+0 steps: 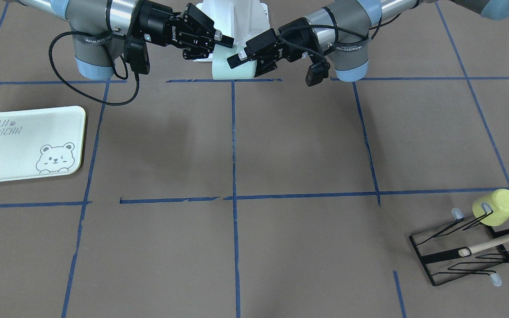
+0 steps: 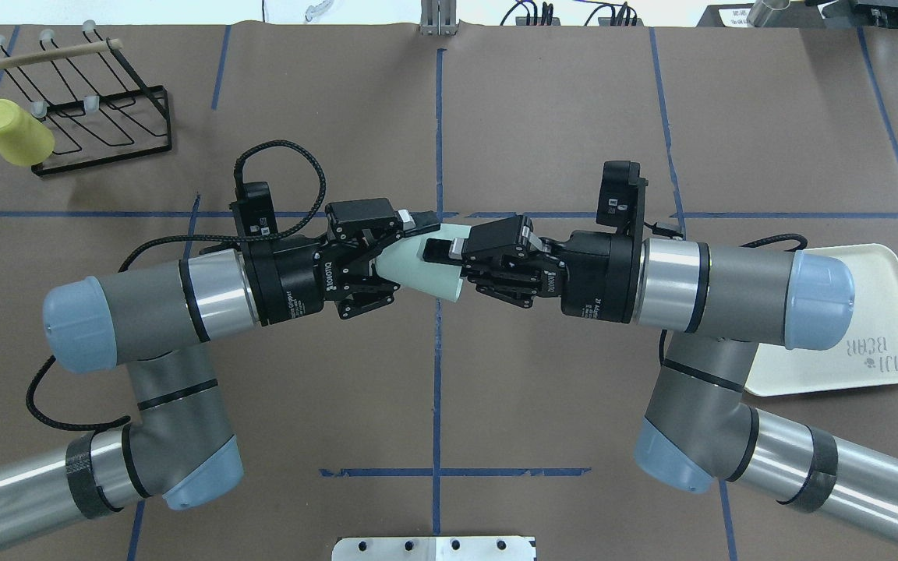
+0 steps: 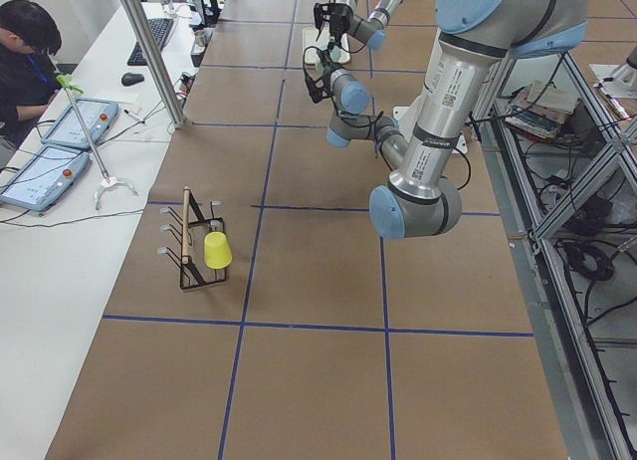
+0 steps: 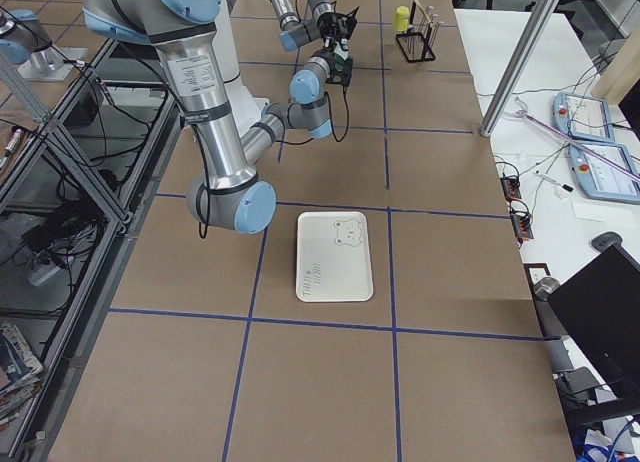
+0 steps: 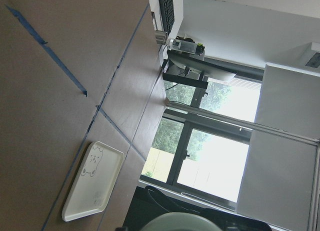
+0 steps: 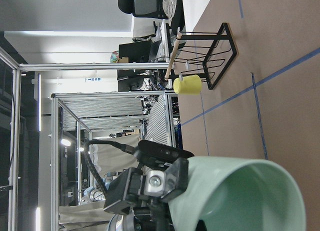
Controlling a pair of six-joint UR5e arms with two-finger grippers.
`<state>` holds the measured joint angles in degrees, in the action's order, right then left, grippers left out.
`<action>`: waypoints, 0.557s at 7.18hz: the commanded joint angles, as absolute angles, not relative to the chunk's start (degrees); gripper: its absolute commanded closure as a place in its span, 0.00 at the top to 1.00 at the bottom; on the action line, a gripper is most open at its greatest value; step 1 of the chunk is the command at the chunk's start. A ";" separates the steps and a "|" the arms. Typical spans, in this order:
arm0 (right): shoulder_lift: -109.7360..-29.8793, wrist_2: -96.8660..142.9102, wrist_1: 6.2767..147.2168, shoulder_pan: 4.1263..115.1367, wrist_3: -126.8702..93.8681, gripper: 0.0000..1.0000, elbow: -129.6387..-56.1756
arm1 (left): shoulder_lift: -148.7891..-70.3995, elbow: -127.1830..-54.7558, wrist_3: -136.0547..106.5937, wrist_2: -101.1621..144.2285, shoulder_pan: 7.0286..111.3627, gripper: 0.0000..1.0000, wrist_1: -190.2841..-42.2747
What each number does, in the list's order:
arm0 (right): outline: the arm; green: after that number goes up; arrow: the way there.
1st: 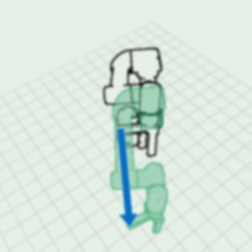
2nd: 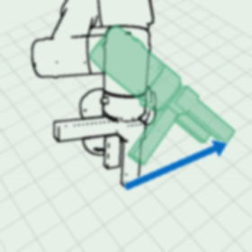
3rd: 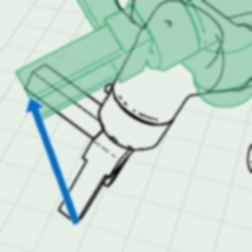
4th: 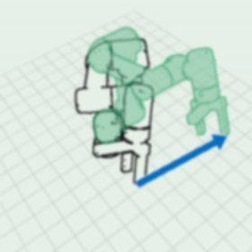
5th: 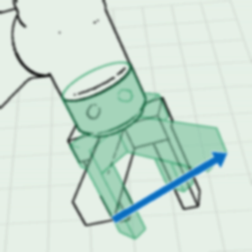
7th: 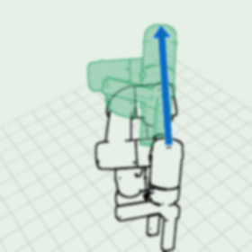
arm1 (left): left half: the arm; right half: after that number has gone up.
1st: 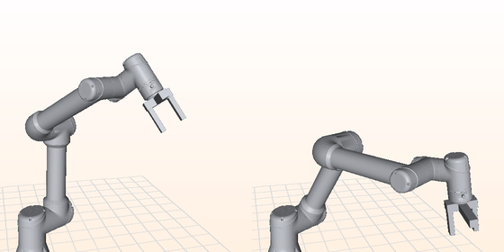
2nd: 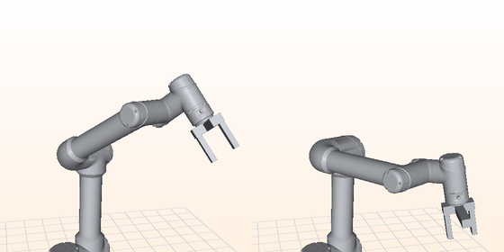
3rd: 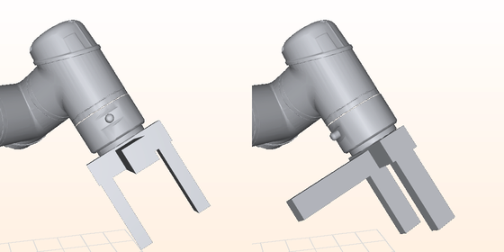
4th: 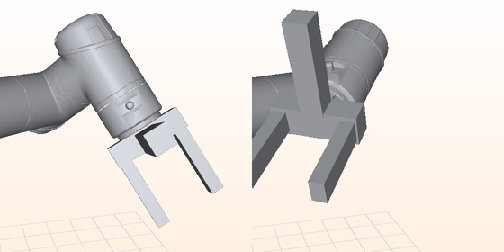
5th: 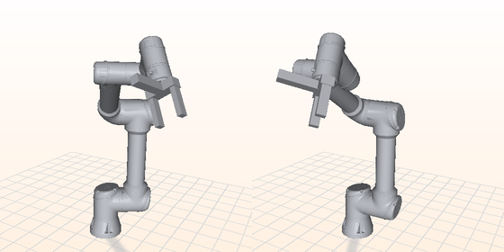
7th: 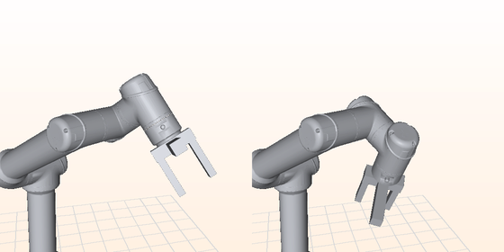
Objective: Left arm grabs green cup and hands to right arm on tray
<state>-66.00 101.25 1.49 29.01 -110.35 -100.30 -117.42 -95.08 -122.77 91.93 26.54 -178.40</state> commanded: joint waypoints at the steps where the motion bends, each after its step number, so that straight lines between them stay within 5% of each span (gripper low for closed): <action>1: -66.18 101.25 1.49 29.00 -109.78 0.02 -100.28 | -117.51 -95.10 -122.78 91.93 26.54 1.00 -178.24; 4: -65.92 101.34 1.32 28.83 -109.34 0.00 -100.37 | -117.42 -95.10 -122.61 91.93 26.98 1.00 -177.80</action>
<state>-66.03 101.33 1.41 28.86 -109.58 -100.34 -117.49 -95.09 -122.78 91.93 26.90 -177.98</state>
